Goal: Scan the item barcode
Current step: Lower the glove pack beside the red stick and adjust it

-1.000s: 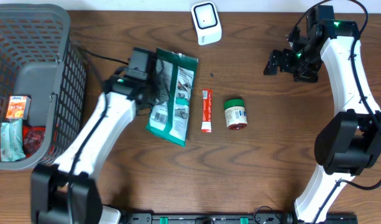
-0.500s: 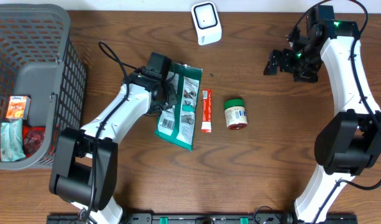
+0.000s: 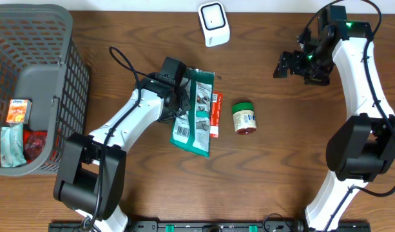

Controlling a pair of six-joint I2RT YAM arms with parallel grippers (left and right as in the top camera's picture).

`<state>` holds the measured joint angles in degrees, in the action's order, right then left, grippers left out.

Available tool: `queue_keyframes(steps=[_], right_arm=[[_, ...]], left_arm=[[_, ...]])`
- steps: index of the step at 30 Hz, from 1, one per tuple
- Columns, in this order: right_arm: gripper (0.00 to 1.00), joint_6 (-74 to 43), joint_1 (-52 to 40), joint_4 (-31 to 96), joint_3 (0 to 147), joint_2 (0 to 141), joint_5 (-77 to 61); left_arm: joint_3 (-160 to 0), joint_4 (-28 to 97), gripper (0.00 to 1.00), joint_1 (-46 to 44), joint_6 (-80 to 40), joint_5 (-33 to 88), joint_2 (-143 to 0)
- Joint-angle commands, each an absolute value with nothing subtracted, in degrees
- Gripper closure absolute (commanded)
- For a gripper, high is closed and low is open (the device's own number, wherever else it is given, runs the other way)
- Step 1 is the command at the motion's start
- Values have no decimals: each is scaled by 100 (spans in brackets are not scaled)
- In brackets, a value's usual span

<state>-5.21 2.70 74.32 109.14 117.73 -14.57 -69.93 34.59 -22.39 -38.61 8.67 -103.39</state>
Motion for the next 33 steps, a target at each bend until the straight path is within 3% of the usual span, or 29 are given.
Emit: queue_keyframes(steps=[1, 6, 13, 31, 32, 33], right_arm=[[1, -508, 296, 7435, 11008, 11764, -1483], [1, -508, 296, 7435, 11008, 11764, -1483], [1, -508, 296, 7435, 11008, 11764, -1483], [1, -508, 296, 7435, 11008, 11764, -1483], [1, -508, 296, 7435, 11008, 11764, -1483], [1, -508, 296, 7435, 11008, 11764, -1483]], left_arm=[[-6914, 3538, 93, -2290, -4488, 856, -10368], [-6914, 3546, 93, -2403, -4421, 770, -10368], [-6917, 3461, 93, -2414, -3120, 419, -10368], [-6847, 3446, 93, -2735, -3931, 421, -10368], [-6847, 3441, 91, -2735, -3929, 421, -10368], [-6847, 3441, 83, -2733, -3927, 419, -10368]])
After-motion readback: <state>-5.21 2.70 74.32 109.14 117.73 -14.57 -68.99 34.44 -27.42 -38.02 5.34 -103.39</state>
